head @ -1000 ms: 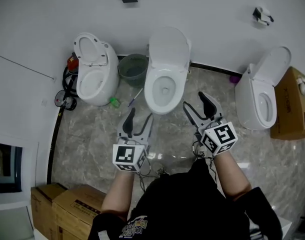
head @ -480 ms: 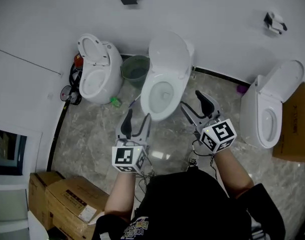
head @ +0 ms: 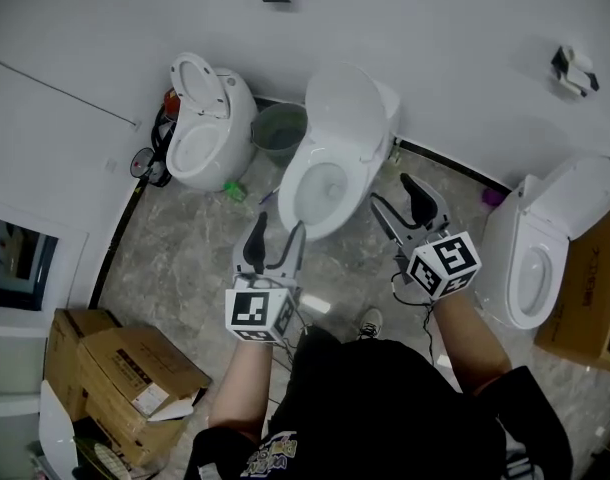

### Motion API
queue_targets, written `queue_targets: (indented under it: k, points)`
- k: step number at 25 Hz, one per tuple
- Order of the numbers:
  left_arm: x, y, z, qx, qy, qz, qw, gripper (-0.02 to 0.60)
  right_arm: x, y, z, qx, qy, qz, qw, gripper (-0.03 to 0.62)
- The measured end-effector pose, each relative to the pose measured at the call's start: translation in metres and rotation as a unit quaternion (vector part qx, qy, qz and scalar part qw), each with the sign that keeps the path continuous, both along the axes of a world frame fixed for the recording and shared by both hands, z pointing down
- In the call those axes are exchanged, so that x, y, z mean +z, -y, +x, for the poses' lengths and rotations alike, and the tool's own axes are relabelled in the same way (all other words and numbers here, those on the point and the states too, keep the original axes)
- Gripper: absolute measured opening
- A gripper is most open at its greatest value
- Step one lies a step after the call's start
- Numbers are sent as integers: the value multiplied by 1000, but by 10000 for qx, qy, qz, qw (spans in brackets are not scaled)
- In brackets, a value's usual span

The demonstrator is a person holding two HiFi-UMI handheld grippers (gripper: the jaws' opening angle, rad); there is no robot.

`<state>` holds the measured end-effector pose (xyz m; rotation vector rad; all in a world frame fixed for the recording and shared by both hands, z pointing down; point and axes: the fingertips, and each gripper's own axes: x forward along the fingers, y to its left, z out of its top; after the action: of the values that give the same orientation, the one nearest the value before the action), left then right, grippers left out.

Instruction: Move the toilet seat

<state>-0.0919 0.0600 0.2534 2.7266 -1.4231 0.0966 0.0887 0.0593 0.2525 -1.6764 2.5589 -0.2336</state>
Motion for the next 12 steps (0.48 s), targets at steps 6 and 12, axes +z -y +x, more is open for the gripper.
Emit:
queue_targets:
  k: [6, 12]
  points:
    - [8, 26, -9, -123, 8, -75, 9999, 242, 12, 35, -6, -102, 22, -159, 9998, 290]
    - [25, 84, -34, -205, -100, -189, 9996, 244, 23, 94, -31, -198, -120, -270, 9994, 293]
